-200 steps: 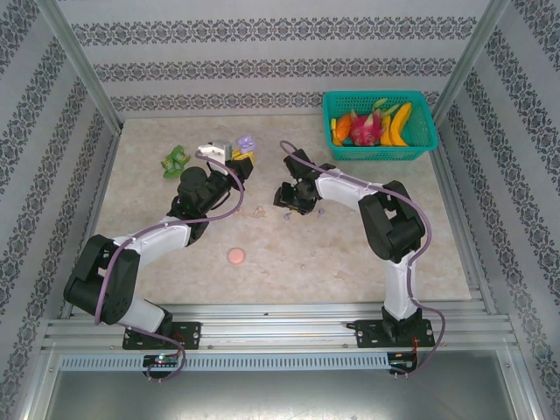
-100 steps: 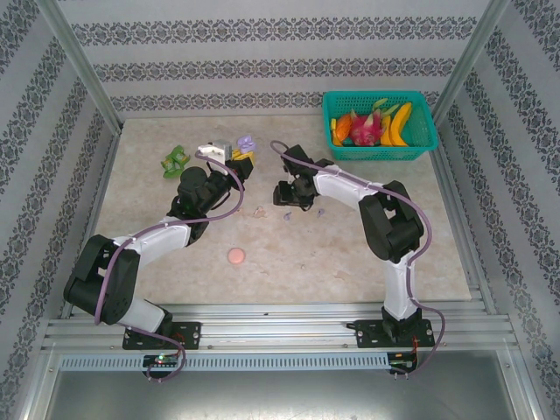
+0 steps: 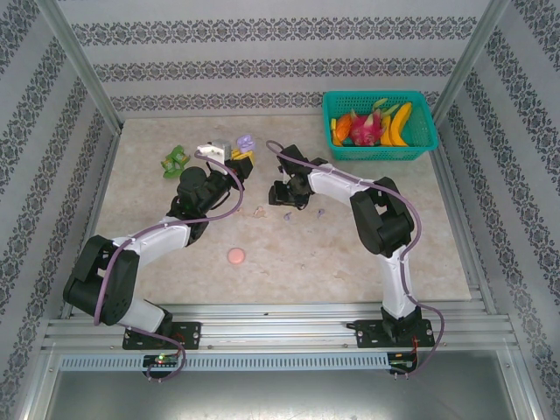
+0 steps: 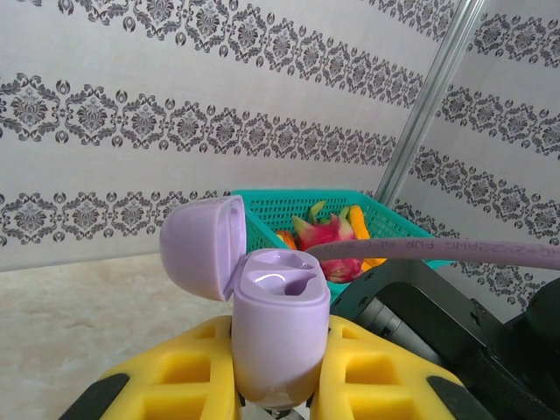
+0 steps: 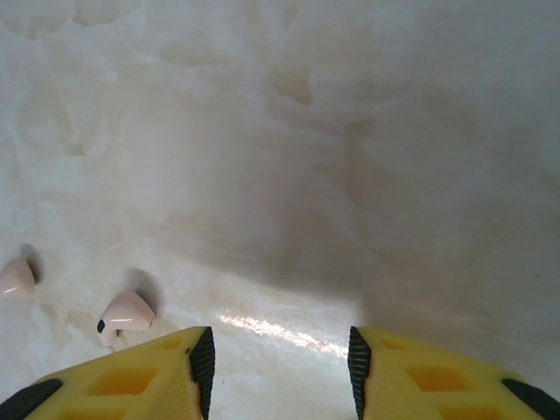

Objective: Insert wireless bluetooth earbuds into charging case

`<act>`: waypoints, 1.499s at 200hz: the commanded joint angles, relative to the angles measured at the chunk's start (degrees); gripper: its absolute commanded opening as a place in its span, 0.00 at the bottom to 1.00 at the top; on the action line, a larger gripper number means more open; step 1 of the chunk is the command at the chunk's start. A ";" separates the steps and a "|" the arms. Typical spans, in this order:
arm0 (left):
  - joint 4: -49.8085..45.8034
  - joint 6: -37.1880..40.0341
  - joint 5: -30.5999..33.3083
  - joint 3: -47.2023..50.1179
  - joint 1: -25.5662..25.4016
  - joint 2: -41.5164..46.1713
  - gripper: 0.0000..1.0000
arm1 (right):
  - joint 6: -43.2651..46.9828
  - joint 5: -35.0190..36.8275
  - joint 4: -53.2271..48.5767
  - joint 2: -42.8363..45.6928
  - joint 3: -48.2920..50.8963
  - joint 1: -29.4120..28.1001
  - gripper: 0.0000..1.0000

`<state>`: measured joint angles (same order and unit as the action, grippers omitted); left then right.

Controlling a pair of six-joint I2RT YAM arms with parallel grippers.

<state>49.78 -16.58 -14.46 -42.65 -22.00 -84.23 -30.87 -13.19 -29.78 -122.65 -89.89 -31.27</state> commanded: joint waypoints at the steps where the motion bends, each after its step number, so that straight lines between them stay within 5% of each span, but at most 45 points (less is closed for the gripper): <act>1: 2.34 -0.18 0.57 -0.35 0.71 1.51 0.00 | 0.38 -0.90 -0.33 0.86 2.10 0.07 0.46; 300: 4.18 -0.75 0.83 0.21 0.67 1.23 0.00 | -3.74 -2.40 4.51 10.58 16.01 -1.22 0.44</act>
<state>49.82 -16.64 -14.26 -42.65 -22.00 -84.16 -33.26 -14.46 -25.82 -114.24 -75.61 -31.40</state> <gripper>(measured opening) 0.195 0.439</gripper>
